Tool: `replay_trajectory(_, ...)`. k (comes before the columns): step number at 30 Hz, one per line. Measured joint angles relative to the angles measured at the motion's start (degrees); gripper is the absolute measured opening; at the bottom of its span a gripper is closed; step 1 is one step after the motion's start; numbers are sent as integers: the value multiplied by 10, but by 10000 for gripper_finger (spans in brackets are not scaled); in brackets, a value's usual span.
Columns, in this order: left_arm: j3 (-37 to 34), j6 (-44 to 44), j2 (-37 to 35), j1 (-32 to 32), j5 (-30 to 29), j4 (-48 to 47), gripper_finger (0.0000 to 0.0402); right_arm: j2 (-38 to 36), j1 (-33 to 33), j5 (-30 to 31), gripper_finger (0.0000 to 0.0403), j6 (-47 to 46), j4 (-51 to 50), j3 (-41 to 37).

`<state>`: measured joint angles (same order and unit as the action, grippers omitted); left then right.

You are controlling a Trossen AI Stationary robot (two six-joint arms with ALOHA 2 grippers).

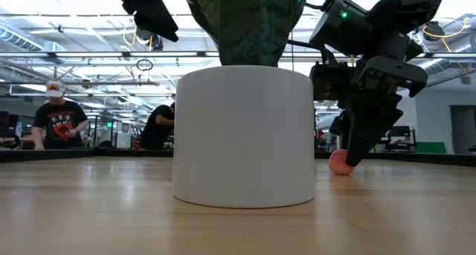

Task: Pick and placing Produce into tupperware
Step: Put the pink peach into the transparent bin

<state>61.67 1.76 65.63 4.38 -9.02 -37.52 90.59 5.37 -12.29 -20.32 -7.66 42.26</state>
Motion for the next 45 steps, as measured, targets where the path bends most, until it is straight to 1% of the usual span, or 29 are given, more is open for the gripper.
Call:
replay_trajectory(19, 0, 3, 0, 0, 0, 0, 244, -1, 0, 0, 112, 0, -6, 0)
replay_trajectory(24, 0, 3, 0, 0, 0, 0, 244, -14, 0, 2, 112, 0, -27, 0)
replay_trajectory(37, 0, 3, 0, 0, 0, 0, 244, -107, 0, 7, 112, -13, -92, 0)
replay_trajectory(42, 0, 3, 0, 0, 0, 1, 244, -151, -1, 24, 112, 1, -90, 1)
replay_trajectory(45, 0, 5, 0, 0, 0, 3, 244, -169, -8, 46, 112, 21, -77, 1)
